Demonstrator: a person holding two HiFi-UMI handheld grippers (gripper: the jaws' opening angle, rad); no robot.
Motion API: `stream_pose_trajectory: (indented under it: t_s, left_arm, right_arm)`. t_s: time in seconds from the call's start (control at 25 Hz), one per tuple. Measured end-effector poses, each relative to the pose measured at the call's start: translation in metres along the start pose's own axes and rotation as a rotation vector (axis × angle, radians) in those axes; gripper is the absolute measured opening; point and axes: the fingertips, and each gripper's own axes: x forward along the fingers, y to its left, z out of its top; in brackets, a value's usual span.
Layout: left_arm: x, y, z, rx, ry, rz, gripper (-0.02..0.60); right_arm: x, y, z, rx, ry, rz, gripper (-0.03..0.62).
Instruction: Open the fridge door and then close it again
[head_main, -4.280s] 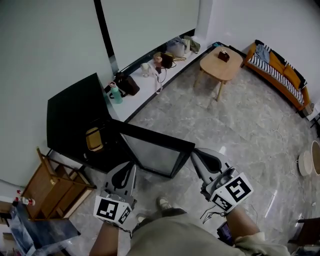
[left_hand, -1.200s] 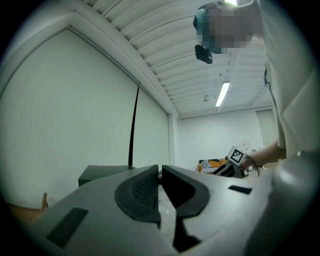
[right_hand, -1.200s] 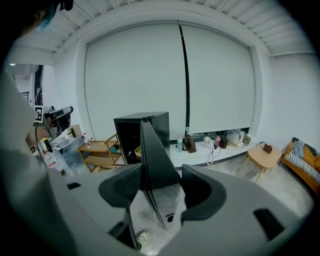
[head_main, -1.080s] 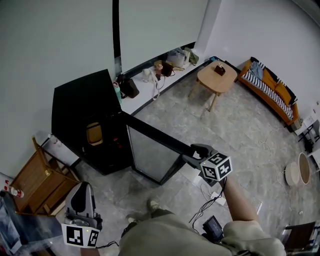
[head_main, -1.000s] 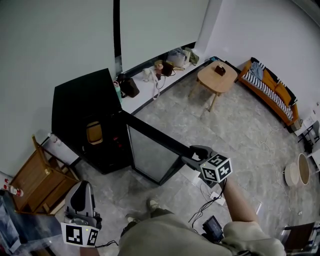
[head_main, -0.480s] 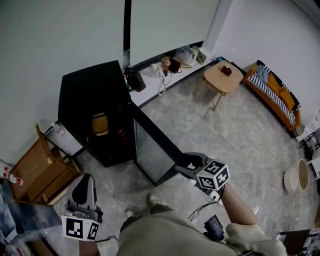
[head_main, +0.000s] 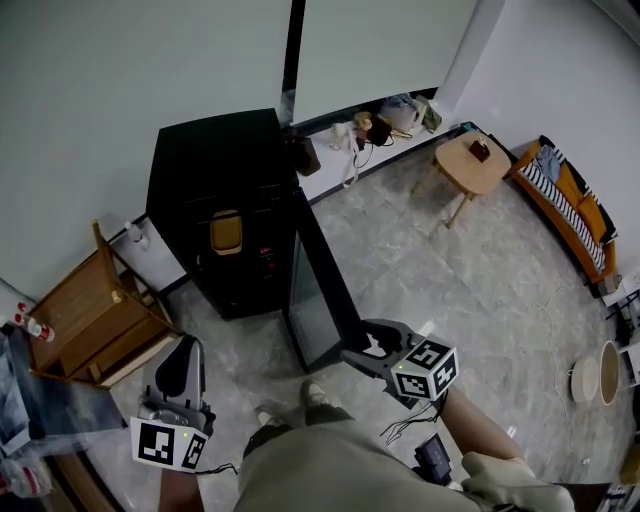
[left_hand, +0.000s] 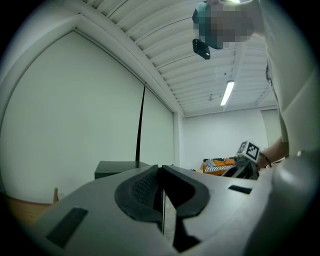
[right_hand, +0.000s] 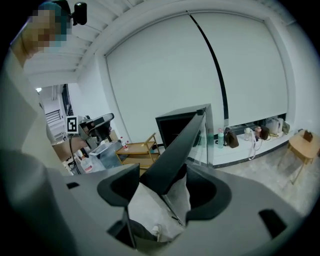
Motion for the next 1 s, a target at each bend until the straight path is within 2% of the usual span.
stream_pose_trajectory:
  t_s: [0.48,0.76,1.0]
  left_arm:
    - [-0.041,0.029,-0.007,-0.008,0.017,0.077,0.025]
    - [-0.063,0.051,-0.011,-0.014,0.022,0.140,0.025]
    - [-0.075,0.068,-0.016,-0.022,0.024,0.179,0.025]
  right_arm:
    - [0.056,0.062,0.018,-0.040,-0.015,0.113,0.255]
    - [0.092,0.087,0.030,-0.112,-0.001,0.131,0.254]
    - [0.127,0.105,0.045,-0.088,-0.028,0.135,0.253]
